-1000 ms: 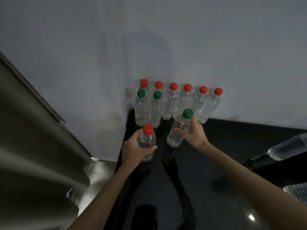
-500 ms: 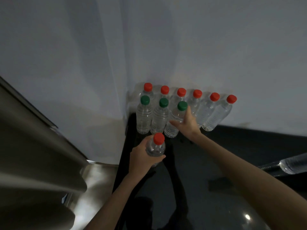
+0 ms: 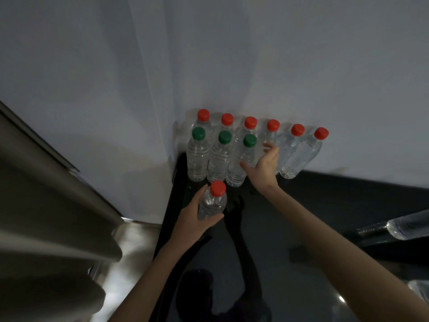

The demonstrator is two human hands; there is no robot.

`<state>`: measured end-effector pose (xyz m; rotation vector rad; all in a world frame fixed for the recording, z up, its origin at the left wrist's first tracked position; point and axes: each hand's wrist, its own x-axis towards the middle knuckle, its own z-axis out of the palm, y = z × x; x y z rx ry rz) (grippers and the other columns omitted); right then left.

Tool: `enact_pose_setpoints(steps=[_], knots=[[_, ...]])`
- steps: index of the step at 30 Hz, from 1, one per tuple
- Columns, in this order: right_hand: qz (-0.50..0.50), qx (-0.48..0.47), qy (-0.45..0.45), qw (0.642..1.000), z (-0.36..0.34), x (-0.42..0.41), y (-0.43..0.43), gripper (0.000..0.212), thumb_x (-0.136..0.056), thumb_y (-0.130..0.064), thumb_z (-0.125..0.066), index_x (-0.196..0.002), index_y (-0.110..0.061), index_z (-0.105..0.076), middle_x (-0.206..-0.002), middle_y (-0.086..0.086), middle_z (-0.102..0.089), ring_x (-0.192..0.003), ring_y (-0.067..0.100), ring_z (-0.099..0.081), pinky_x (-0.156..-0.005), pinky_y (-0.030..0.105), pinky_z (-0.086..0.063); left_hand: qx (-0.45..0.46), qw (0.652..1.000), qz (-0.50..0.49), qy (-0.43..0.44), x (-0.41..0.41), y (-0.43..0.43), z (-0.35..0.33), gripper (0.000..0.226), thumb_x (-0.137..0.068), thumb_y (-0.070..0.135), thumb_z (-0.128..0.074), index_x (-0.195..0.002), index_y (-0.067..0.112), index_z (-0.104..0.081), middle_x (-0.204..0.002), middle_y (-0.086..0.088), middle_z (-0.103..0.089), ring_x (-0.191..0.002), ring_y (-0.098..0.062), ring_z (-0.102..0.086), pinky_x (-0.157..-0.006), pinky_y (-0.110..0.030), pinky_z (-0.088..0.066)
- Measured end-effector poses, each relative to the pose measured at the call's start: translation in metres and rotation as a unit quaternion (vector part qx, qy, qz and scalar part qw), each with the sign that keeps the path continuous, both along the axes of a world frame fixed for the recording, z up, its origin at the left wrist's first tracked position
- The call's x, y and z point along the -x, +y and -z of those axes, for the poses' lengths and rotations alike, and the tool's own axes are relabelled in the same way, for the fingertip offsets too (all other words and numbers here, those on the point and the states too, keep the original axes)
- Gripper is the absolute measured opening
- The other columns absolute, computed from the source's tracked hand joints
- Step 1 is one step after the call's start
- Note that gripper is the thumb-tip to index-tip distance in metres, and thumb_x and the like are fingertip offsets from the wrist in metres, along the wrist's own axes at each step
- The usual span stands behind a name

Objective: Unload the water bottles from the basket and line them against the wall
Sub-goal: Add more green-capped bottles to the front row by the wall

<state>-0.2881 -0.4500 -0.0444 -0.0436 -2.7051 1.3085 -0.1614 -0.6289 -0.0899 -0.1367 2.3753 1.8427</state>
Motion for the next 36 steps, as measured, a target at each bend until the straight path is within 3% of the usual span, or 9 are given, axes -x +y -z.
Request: enact_pose_setpoints(steps=[2,5,9,12,18,28,31,33,36], knots=[[0.005,0.034,0.008,0.999,-0.015,-0.022,-0.002,0.061,-0.084,-0.022,-0.072,-0.130,-0.007,-0.035,-0.129,0.011,-0.039,-0.120,0.025,-0.042,-0.101,0.035,-0.041,-0.006,1.000,-0.015,-0.027,-0.009,-0.004,0.010,0.066,-0.083,0.019,-0.076,-0.129,0.051,-0.041,-0.122,0.032,-0.057,-0.112,0.014,-0.055,-0.096,-0.006,-0.042],[-0.112,0.028,0.000,0.993,-0.034,-0.062,-0.008,0.036,-0.093,-0.039,-0.057,-0.123,-0.021,-0.046,-0.123,-0.003,-0.045,-0.099,0.010,-0.057,-0.085,0.032,-0.054,0.007,0.995,-0.046,-0.088,-0.027,-0.009,0.027,0.052,-0.091,0.022,-0.066,-0.133,0.042,-0.043,-0.130,0.009,-0.060,-0.117,-0.011,-0.060,-0.096,-0.018,-0.045],[-0.295,-0.191,0.033,0.936,-0.045,-0.085,-0.019,0.044,-0.092,-0.056,-0.049,-0.128,-0.032,-0.042,-0.119,-0.007,-0.046,-0.094,0.011,-0.057,-0.072,0.034,-0.053,0.071,0.991,0.028,-0.110,-0.044,-0.002,0.030,0.069,-0.095,0.024,-0.061,-0.151,0.034,-0.022,-0.139,0.011,-0.045,-0.130,-0.015,-0.047,-0.110,-0.031,-0.038],[-0.305,-0.272,0.064,0.910,-0.045,-0.082,-0.022,0.044,-0.093,-0.052,-0.050,-0.127,-0.026,-0.040,-0.113,-0.002,-0.055,-0.089,0.020,-0.062,-0.067,0.038,-0.051,0.069,0.989,0.031,-0.127,-0.042,0.007,0.027,0.074,-0.095,0.026,-0.059,-0.153,0.034,-0.013,-0.148,0.013,-0.037,-0.134,-0.019,-0.043,-0.111,-0.031,-0.035],[-0.296,-0.169,0.022,0.940,-0.045,-0.079,-0.003,0.029,-0.097,-0.036,-0.054,-0.115,-0.017,-0.042,-0.086,-0.007,-0.054,-0.071,0.014,-0.055,-0.066,0.034,-0.045,0.074,0.984,0.056,-0.153,-0.024,0.025,0.027,0.083,-0.094,0.031,-0.061,-0.155,0.032,-0.005,-0.156,0.007,-0.032,-0.138,-0.021,-0.041,-0.111,-0.031,-0.035],[-0.190,-0.053,-0.032,0.980,-0.046,-0.038,0.079,0.018,-0.096,-0.022,-0.056,-0.108,-0.015,-0.045,-0.098,-0.001,-0.059,-0.088,0.011,-0.060,-0.079,0.032,-0.053,-0.024,0.973,0.121,-0.195,0.044,0.119,0.018,0.090,-0.089,0.027,-0.066,-0.154,0.037,-0.004,-0.158,0.009,-0.027,-0.135,-0.015,-0.044,-0.104,-0.024,-0.039],[-0.177,-0.052,-0.021,0.983,-0.042,-0.019,0.091,0.017,-0.096,-0.020,-0.055,-0.108,-0.013,-0.045,-0.096,0.002,-0.059,-0.086,0.012,-0.061,-0.078,0.029,-0.053,-0.043,0.973,0.115,-0.193,0.065,0.134,0.017,0.087,-0.092,0.024,-0.063,-0.155,0.033,-0.004,-0.157,0.010,-0.027,-0.130,-0.003,-0.040,-0.100,-0.019,-0.033],[-0.170,-0.052,-0.011,0.984,-0.039,-0.006,0.093,0.016,-0.096,-0.019,-0.056,-0.106,-0.012,-0.044,-0.088,-0.002,-0.056,-0.077,0.006,-0.058,-0.071,0.021,-0.048,-0.056,0.974,0.099,-0.197,0.077,0.138,0.017,0.090,-0.090,0.031,-0.065,-0.154,0.039,-0.003,-0.159,0.011,-0.024,-0.138,-0.008,-0.032,-0.113,-0.033,-0.031],[-0.169,-0.045,-0.009,0.985,-0.035,0.012,0.092,0.016,-0.097,-0.018,-0.055,-0.105,-0.011,-0.043,-0.080,-0.007,-0.052,-0.068,0.003,-0.053,-0.063,0.016,-0.046,-0.075,0.970,0.073,-0.218,0.090,0.137,0.019,0.094,-0.088,0.033,-0.068,-0.153,0.044,0.000,-0.161,0.010,-0.018,-0.146,-0.019,-0.025,-0.115,-0.049,-0.031]])
